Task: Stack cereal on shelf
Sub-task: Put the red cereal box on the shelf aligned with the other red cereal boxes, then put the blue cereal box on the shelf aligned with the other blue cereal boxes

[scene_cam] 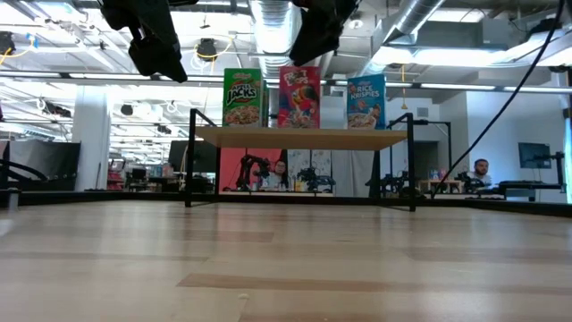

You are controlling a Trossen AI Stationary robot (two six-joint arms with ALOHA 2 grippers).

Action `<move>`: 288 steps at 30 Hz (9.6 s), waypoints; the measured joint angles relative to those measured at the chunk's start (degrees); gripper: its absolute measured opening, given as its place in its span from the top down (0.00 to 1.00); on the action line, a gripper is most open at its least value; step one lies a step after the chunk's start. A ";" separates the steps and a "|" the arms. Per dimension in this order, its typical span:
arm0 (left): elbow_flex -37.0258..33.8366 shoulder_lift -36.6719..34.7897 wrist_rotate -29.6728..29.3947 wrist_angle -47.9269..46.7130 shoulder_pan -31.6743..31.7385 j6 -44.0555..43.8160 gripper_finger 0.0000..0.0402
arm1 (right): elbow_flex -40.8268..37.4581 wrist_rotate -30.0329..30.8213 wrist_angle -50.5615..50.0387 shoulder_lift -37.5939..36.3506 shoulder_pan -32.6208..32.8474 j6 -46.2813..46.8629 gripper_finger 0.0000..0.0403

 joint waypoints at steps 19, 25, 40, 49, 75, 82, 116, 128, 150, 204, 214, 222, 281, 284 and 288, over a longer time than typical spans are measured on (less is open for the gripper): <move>0.00 0.00 0.01 -0.01 -0.01 0.00 0.32 | -0.15 0.07 -0.44 -1.05 -0.02 0.17 0.39; 0.00 0.00 0.01 -0.01 -0.01 0.00 0.32 | -0.17 -0.90 0.23 -1.03 -0.02 -0.27 0.39; 0.00 0.00 -0.01 -0.01 0.00 0.00 0.32 | -0.26 -1.06 0.78 -1.55 -0.11 -0.52 0.39; 0.00 0.00 0.00 0.01 0.00 0.00 0.32 | -0.23 -1.04 1.20 -2.39 -0.11 -1.49 0.37; 0.00 -0.02 -0.01 -0.40 0.00 0.00 0.32 | -0.14 0.84 -7.11 -11.79 14.92 10.33 0.30; 0.00 -0.02 0.01 -0.21 -0.01 0.00 0.32 | -0.11 3.10 -8.73 -12.81 20.02 18.67 0.30; 0.00 -0.02 -0.01 0.01 0.01 0.00 0.32 | -0.15 10.09 -15.75 -13.12 30.25 29.54 0.30; 0.00 0.00 0.43 -0.03 0.00 -5.00 0.32 | -0.15 10.07 -15.77 -13.10 30.05 29.68 0.30; 0.00 0.00 13.22 0.47 -7.96 -15.11 0.32 | -0.15 10.05 -15.77 -13.10 30.05 29.63 0.30; 9.94 10.36 -9.03 -13.49 -40.26 -34.97 0.32 | -0.15 10.11 -18.09 -10.56 28.11 28.54 0.30; 9.94 13.06 -8.91 -16.56 -40.51 -36.69 0.32 | -0.15 10.09 -18.32 -10.56 28.09 28.54 0.30; 9.92 14.94 -7.94 -16.69 -41.52 -37.98 0.32 | -0.15 10.09 -18.33 -10.57 28.09 28.49 0.30; 13.92 19.47 -10.35 -16.88 -30.51 -12.84 0.57 | -0.17 3.31 -20.43 -10.58 28.22 28.10 0.28; 16.42 19.47 -11.58 -16.91 -28.17 -7.20 0.58 | -0.17 3.33 -20.45 -10.58 28.22 28.10 0.25; 19.68 19.47 -14.28 -17.06 -25.03 -0.24 0.58 | -0.17 3.32 -20.18 -10.58 28.22 28.14 0.23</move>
